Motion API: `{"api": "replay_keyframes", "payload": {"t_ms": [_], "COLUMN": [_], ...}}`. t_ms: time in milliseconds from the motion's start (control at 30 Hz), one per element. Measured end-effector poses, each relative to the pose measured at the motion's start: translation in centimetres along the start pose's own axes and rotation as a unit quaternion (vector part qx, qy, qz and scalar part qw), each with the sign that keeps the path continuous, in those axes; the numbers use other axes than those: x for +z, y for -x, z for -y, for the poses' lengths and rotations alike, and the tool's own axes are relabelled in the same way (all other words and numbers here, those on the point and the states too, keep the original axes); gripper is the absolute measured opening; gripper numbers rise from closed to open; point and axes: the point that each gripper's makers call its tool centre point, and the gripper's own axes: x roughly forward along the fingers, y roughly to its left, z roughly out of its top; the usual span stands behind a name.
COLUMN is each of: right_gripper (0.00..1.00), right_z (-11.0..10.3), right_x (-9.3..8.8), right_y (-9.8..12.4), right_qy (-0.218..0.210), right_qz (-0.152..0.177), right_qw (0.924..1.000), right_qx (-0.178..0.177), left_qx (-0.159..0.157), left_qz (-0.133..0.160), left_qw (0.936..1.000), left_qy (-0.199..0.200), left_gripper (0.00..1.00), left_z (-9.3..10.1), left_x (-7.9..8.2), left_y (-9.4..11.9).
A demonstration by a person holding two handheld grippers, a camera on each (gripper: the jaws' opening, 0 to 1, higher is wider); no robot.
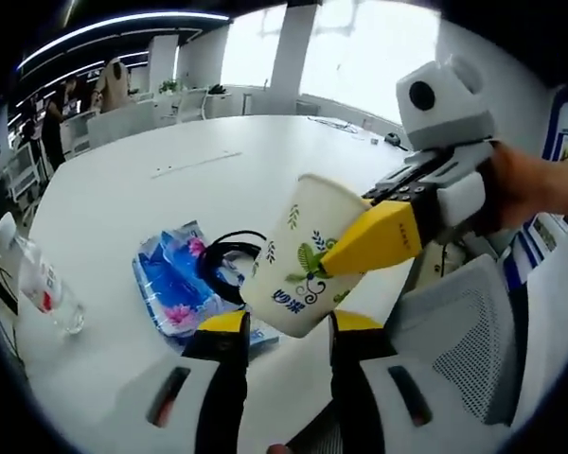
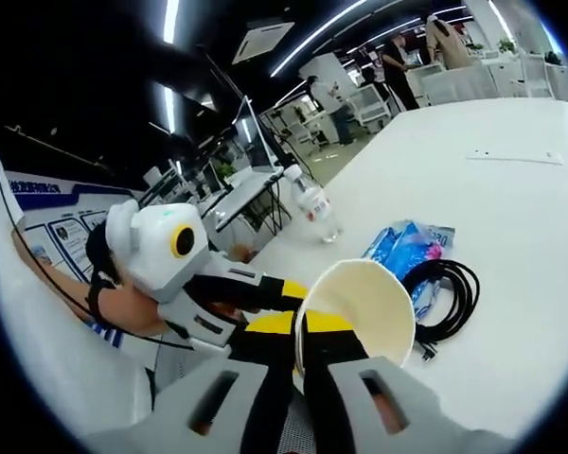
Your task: Arrange the tabletop items into an orderly group along one side of the table until the central work area is clear of visible clutter.
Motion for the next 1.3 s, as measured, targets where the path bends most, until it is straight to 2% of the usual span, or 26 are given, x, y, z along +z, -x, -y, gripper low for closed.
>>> {"api": "replay_keyframes", "payload": {"t_ms": [400,633,833,1067,1300], "right_gripper": [0.00,0.00,0.00,0.00,0.00], "right_z": [0.2,0.5,0.4,0.5,0.8], "right_x": [0.7,0.7,0.5,-0.6,-1.0], "right_y": [0.3,0.3,0.2,0.2,0.4], "right_qy": [-0.018,-0.019,-0.021,-0.032,-0.040], "right_qz": [0.033,0.031,0.031,0.030,0.031], "right_qw": [0.9993,0.9993,0.9993,0.9990,0.9985], "right_qx": [-0.001,-0.004,-0.004,-0.008,-0.019], "left_qx": [0.016,0.027,0.043,0.059,0.070], "left_qz": [0.003,0.006,0.015,0.028,0.032], "left_qw": [0.9998,0.9992,0.9974,0.9939,0.9915], "left_qy": [0.015,0.030,0.055,0.089,0.105], "left_gripper": [0.31,0.31,0.31,0.32,0.32], "left_z": [-1.1,-1.9,-3.3,-4.5,-5.0], "left_x": [-0.3,-0.8,-1.1,-1.7,-2.5], "left_y": [0.8,1.4,2.4,3.2,3.6]}}
